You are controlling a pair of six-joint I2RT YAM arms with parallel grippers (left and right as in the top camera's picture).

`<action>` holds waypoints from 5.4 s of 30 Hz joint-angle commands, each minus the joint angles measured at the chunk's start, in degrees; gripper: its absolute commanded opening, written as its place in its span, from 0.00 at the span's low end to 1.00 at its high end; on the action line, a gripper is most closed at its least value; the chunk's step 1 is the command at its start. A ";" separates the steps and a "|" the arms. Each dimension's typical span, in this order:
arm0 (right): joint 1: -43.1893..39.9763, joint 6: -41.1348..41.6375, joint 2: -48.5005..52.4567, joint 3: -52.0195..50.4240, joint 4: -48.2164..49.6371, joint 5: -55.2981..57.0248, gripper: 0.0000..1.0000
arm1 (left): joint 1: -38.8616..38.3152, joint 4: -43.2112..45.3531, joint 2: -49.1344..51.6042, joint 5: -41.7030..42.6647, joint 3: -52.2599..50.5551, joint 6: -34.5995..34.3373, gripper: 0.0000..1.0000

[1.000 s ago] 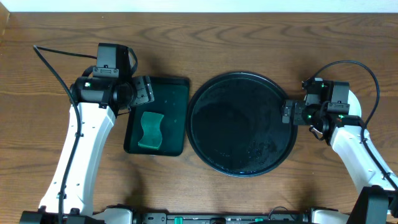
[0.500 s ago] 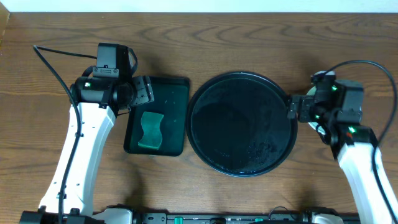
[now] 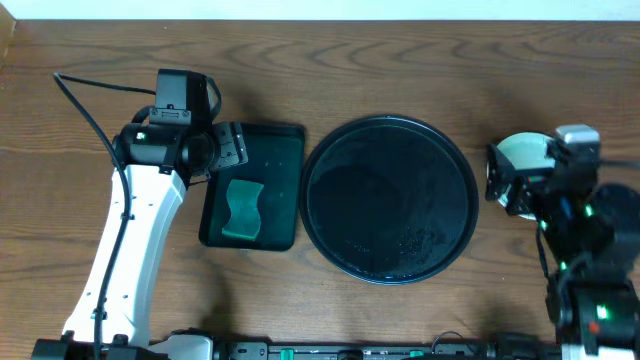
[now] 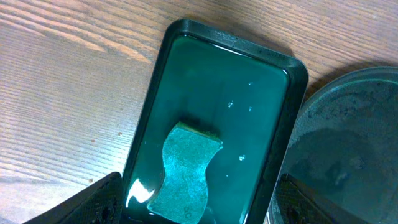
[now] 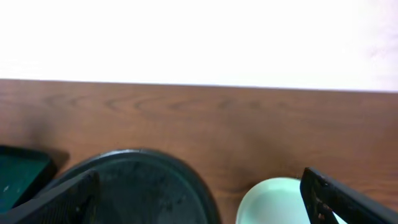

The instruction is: Clean dirty plates on tray and stack at the side

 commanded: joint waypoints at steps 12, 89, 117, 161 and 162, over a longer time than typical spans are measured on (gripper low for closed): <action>0.46 -1.40 -14.08 0.04 -11.50 4.59 0.99 | 0.20 -0.15 0.13 -0.92 1.09 -0.52 0.79; 1.46 -3.28 -40.50 -44.52 18.53 -8.02 0.99 | 0.20 -0.15 0.13 -0.92 1.09 -0.50 0.79; 1.46 -3.28 -40.50 -44.52 18.53 -8.02 0.99 | 0.20 -0.15 0.15 -6.71 1.09 1.01 0.79; 1.46 -3.30 -40.50 -44.52 18.53 -8.02 0.99 | -0.09 -0.59 -38.23 -6.47 -1.22 3.56 0.79; 1.46 -3.30 -40.50 -44.52 18.53 -8.02 0.99 | -0.09 -0.59 -39.19 -6.51 -2.03 3.61 0.79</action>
